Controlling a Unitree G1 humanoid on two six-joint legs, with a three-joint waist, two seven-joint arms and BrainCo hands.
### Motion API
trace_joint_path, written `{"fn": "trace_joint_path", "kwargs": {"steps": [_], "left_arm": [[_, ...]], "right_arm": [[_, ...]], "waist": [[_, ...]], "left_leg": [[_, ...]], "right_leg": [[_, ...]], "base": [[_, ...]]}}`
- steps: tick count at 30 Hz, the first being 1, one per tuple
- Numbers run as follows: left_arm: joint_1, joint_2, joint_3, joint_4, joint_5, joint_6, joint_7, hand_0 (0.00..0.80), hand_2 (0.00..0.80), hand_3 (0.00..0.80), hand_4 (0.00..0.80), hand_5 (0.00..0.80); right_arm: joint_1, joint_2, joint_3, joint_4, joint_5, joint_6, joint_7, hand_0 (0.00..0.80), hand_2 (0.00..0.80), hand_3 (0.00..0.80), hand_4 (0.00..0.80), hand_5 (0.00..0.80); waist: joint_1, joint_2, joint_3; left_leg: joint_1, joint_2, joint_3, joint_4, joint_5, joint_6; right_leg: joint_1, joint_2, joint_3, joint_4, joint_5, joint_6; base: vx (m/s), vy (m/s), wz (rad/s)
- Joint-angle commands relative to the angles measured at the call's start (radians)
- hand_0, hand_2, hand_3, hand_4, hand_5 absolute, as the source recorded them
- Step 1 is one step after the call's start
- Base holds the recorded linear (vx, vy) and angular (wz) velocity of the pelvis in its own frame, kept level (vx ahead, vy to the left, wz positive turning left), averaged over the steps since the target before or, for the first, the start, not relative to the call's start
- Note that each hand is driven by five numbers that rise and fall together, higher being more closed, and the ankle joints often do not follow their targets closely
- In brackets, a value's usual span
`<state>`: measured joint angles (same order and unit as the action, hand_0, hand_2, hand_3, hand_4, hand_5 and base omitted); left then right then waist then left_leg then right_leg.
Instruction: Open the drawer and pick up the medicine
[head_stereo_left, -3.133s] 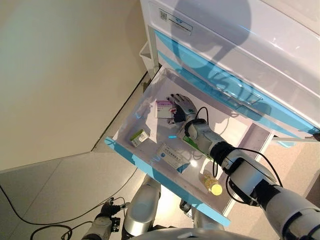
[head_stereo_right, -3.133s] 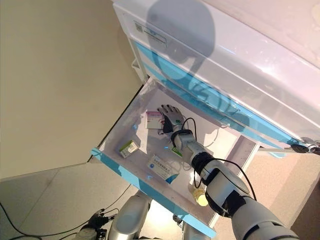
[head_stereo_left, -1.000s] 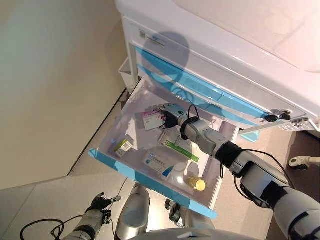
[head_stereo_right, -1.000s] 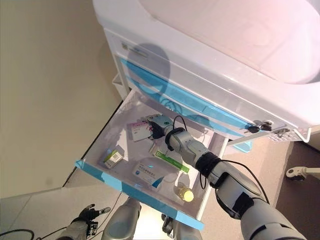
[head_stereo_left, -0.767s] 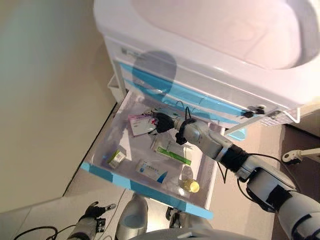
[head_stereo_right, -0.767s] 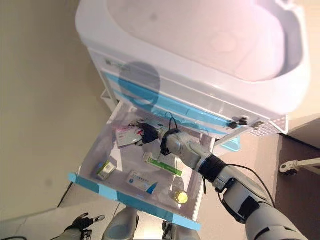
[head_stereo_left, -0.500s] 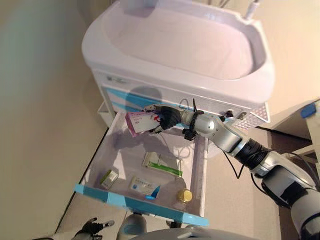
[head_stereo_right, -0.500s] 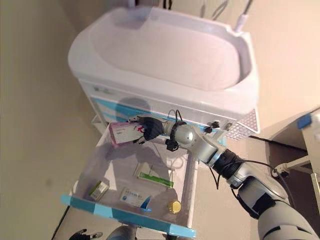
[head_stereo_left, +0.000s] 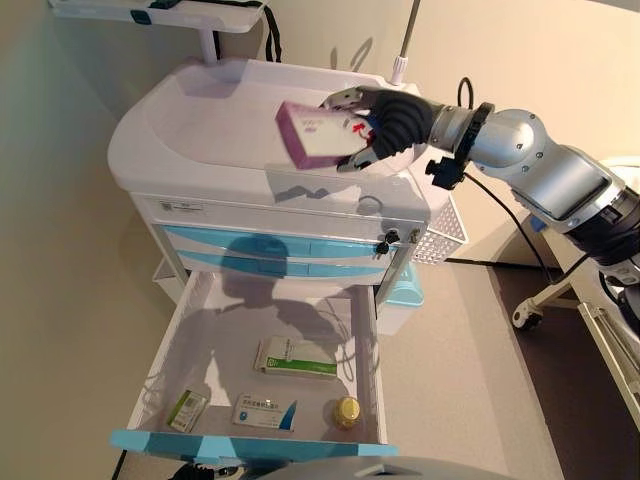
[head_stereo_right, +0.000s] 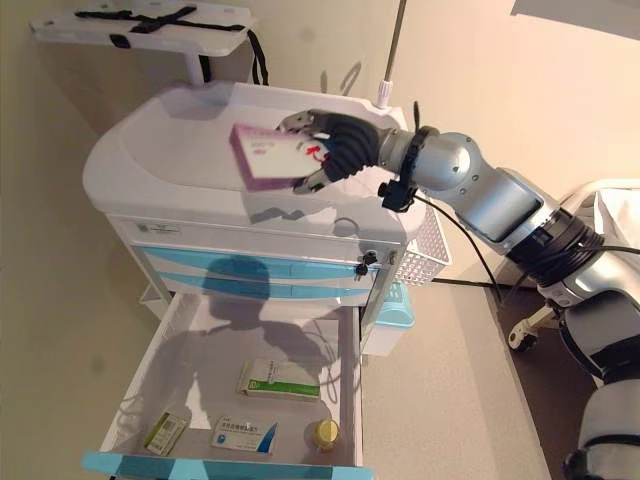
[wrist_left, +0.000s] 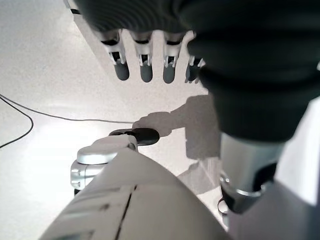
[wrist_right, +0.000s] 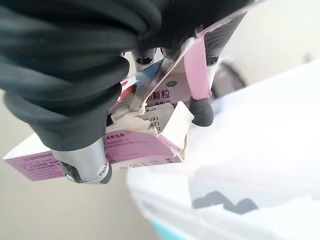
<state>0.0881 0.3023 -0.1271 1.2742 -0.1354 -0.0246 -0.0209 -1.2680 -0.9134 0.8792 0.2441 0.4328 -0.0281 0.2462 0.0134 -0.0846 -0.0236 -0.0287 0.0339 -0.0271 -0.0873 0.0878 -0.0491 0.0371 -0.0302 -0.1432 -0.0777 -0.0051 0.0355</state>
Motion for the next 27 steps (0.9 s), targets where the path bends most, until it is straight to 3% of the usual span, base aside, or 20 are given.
{"fn": "trace_joint_path", "kwargs": {"steps": [1,6,7,12,16,27], "left_arm": [[-0.022,0.030,-0.024,0.073,-0.025,0.004,-0.004,0.000,0.000,0.000,0.000,0.000],[-0.016,0.046,-0.050,0.082,-0.072,0.009,0.001,0.000,0.000,0.000,0.000,0.000],[-0.016,0.046,-0.050,0.082,-0.072,0.009,0.001,0.000,0.000,0.000,0.000,0.000],[-0.015,0.070,-0.066,0.081,-0.088,0.011,0.007,0.000,0.000,0.000,0.000,0.000],[-0.021,0.081,-0.074,0.076,-0.090,0.011,0.014,0.000,0.000,0.000,0.000,0.000],[-0.037,0.093,-0.089,0.059,-0.074,0.013,0.010,0.000,0.000,0.000,0.000,0.000]], "right_arm": [[-0.151,0.017,0.012,0.132,-0.041,-0.025,-0.080,0.800,0.800,0.800,0.800,0.800],[-0.244,0.172,0.012,0.552,-0.182,0.010,-0.146,0.800,0.800,0.800,0.800,0.800],[-0.244,0.172,0.012,0.552,-0.182,0.010,-0.146,0.800,0.800,0.800,0.800,0.800],[-0.276,0.291,-0.043,0.911,-0.311,0.033,-0.196,0.800,0.800,0.800,0.800,0.800],[-0.275,0.318,-0.070,1.027,-0.374,0.046,-0.221,0.800,0.800,0.800,0.800,0.800],[-0.204,0.320,-0.113,1.103,-0.432,0.063,-0.196,0.800,0.800,0.800,0.800,0.800]], "waist": [[0.023,-0.044,0.000],[0.031,-0.050,0.000],[0.031,-0.050,0.000],[0.058,-0.060,0.012],[0.082,-0.063,0.028],[0.138,-0.068,0.072]], "left_leg": [[0.049,-0.055,0.010,0.009,-0.078,0.036],[0.048,-0.057,-0.004,0.007,-0.077,0.037],[0.048,-0.057,-0.004,0.007,-0.077,0.037],[0.033,-0.059,-0.035,0.008,-0.073,0.038],[0.015,-0.063,-0.057,0.010,-0.067,0.039],[-0.021,-0.076,-0.112,0.020,-0.056,0.036]], "right_leg": [[-0.039,-0.037,-0.011,0.046,0.061,0.077],[-0.036,-0.037,-0.021,0.049,0.057,0.074],[-0.036,-0.037,-0.021,0.049,0.057,0.074],[-0.035,-0.039,-0.044,0.047,0.054,0.074],[-0.039,-0.040,-0.067,0.047,0.050,0.074],[-0.047,-0.040,-0.114,0.048,0.040,0.073]], "base": [[0.000,0.000,0.00],[0.003,0.000,0.01],[0.016,0.001,0.05],[0.008,-0.013,0.11],[0.015,-0.015,0.22],[0.014,-0.017,0.17]]}}
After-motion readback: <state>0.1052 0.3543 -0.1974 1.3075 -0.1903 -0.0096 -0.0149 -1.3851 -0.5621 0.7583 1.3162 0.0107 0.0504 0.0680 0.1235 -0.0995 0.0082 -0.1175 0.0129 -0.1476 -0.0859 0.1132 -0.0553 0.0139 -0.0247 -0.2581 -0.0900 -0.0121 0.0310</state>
